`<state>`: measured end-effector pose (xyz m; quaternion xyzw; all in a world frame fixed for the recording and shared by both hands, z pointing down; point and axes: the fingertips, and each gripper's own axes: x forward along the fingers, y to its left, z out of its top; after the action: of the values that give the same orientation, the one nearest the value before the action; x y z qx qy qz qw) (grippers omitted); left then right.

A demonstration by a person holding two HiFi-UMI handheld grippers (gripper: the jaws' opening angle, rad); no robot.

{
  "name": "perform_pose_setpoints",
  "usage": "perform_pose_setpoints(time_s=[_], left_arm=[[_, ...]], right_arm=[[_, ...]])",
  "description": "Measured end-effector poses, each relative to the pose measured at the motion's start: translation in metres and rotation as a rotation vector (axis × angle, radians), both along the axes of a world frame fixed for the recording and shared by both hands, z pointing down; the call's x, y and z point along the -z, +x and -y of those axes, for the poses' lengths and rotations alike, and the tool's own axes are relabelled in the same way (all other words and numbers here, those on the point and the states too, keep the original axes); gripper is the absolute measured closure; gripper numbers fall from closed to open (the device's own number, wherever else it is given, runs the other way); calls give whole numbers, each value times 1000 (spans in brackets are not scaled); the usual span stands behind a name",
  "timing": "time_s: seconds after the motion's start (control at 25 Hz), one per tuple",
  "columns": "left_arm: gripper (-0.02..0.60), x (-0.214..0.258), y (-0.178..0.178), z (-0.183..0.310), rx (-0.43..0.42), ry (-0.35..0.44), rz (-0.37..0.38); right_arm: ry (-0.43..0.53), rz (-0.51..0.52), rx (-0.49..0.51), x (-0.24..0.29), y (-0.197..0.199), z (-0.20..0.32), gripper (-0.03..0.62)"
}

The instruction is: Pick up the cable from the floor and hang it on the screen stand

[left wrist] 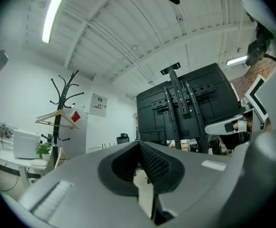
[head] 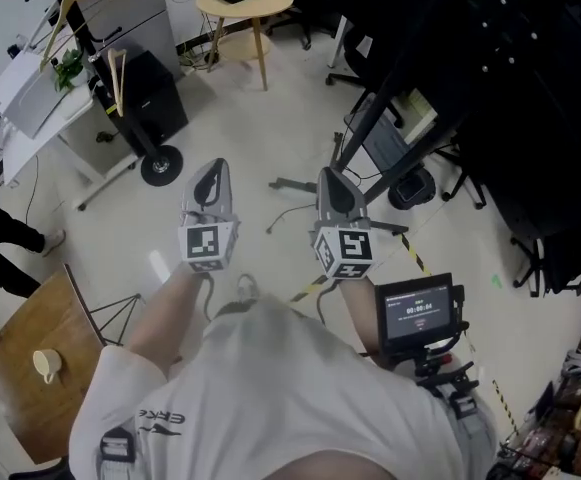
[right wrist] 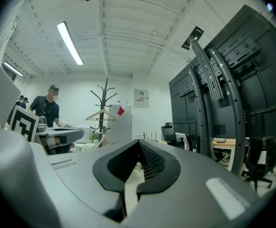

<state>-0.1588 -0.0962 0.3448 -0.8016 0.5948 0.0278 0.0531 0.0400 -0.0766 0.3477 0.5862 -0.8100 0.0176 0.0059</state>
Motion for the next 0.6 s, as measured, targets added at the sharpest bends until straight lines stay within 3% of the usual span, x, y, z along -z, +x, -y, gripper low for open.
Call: perform_pose_setpoints(time_s=[0.36,0.6], left_arm=[[578,3,-25,78,-19,6,-6],[578,1,-18,114,4,-4,5]], right_arm=[[6,-10,-40,7,-20,69,580],[-5,0,-12,2,-15,114,580]])
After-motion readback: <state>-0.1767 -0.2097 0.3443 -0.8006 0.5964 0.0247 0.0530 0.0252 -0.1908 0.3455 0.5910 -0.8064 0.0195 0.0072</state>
